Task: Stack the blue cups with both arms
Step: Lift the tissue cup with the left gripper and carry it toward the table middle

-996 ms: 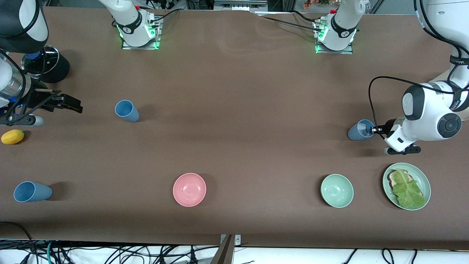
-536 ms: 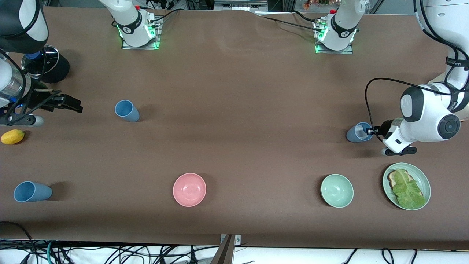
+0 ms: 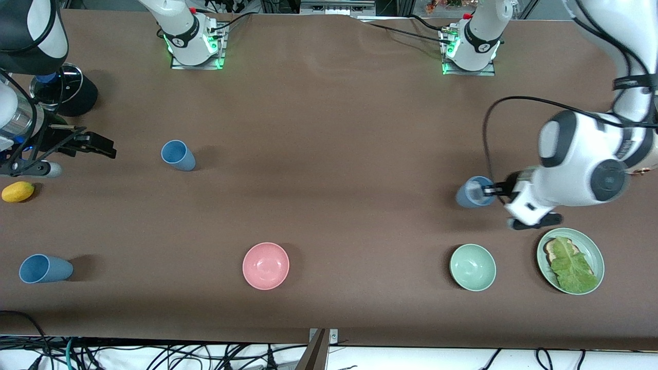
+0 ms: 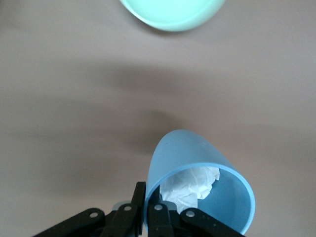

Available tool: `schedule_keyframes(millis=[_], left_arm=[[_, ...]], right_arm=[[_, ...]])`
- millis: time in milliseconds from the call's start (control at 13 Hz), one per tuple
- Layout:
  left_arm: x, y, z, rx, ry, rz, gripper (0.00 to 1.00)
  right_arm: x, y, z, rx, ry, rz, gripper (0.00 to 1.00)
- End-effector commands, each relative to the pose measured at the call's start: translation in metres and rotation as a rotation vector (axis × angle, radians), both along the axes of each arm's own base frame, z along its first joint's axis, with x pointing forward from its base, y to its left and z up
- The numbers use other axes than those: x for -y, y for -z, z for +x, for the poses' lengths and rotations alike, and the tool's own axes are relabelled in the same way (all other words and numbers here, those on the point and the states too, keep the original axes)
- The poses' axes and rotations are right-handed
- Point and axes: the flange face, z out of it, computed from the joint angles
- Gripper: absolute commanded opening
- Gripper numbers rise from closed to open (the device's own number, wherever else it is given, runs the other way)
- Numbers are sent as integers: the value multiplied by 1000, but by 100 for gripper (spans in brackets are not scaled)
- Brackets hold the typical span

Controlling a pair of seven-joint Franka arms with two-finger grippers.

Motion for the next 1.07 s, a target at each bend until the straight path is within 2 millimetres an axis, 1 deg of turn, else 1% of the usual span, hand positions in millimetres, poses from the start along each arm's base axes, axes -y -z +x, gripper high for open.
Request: schedule_keyframes(millis=[0,77,153,230,307,383,460,536,613,690,843,920,996], left_arm=[[78,-1,-19,-49,-90,5,0],[105,6,-25,-47,-115,17,0],[136,12,-36,-50,-73,19,0],[165,23,-48,-58,-48,23,0],[210,33,-68,-51,-8,27,0],[235,44,-78,-32,-16,32,0],[246,58,-79,-20,-19,21,0],[269,73,-91,-17,6,10,0],[291,79,-103,8,47,6,0],[299,81,-105,34,55,-8,0],[296,80,-99,54,59,-22,0],[299,81,-101,55,65,-21,0],[298,87,-102,56,77,-7,0]], right_arm=[[-2,-2,-2,8,7,-11,100],[-2,-2,-2,8,7,-9,100],[-2,-3,-2,10,7,-11,100],[-2,-3,-2,10,7,-11,100],[-2,-2,-2,8,7,-11,100],[-2,-2,-2,8,7,-11,100],[-2,-2,-2,8,7,-11,100],[-2,-2,-2,8,7,-11,100],[-2,-2,-2,8,7,-9,100],[-2,-2,-2,8,7,-11,100],[-2,-1,-2,7,7,-9,100],[-2,-1,-2,7,7,-9,100],[-2,0,-1,5,8,-5,100]])
